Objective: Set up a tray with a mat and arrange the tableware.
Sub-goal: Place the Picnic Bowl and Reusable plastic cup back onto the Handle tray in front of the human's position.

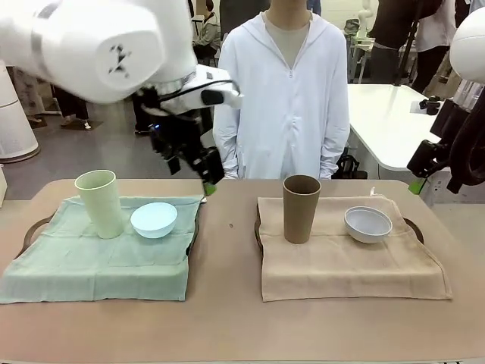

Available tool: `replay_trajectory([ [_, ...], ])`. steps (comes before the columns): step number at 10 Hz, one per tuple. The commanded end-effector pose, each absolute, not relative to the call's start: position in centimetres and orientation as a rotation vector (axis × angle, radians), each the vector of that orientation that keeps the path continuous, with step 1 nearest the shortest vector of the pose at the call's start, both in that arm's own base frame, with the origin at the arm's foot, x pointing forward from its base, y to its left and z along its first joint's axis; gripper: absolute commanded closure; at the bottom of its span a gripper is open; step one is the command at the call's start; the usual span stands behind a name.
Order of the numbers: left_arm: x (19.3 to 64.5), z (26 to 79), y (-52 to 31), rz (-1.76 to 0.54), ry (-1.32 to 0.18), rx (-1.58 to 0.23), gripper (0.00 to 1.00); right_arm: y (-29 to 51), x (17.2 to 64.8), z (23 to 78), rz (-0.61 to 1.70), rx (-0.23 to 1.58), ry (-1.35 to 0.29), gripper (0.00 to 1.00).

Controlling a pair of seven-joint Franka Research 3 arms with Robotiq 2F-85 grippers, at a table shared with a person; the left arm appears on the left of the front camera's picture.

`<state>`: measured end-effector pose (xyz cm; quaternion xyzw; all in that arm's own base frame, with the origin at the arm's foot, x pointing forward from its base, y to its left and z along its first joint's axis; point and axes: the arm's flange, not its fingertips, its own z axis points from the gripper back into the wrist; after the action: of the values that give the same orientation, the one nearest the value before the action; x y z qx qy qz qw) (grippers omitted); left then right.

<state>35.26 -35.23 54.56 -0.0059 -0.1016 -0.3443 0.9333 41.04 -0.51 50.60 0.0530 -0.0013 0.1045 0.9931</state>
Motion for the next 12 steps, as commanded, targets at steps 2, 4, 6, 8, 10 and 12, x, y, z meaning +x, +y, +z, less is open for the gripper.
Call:
replay_trajectory([
  [2, 34.9, 54.0, -33.6, -0.702, -0.244, 0.03, 0.0, -0.5, 41.0, 50.6, 0.209, 0.106, -0.003, 0.0],
  [4, 34.9, 54.0, -33.6, -0.702, -0.244, 0.03, 0.0, -0.5, 41.0, 50.6, 0.209, 0.106, -0.003, 0.0],
  [6, 34.9, 54.0, -33.6, -0.702, -0.244, 0.03, 0.0, -0.5, 41.0, 50.6, 0.209, 0.106, -0.003, 0.0],
  [8, 34.9, 54.0, -33.6, -0.702, -0.244, 0.03, 0.0, -0.5, 41.0, 50.6, 0.209, 0.106, -0.003, 0.0],
  [10, 34.9, 54.0, -33.6, -0.702, -0.244, 0.03, 0.0, -0.5, 41.0, 50.6, 0.209, 0.106, -0.003, 0.0],
  [12, 34.9, 54.0, -33.6, -0.702, -0.244, 0.03, 0.0, -0.5, 41.0, 50.6, 0.209, 0.106, -0.003, 0.0],
])
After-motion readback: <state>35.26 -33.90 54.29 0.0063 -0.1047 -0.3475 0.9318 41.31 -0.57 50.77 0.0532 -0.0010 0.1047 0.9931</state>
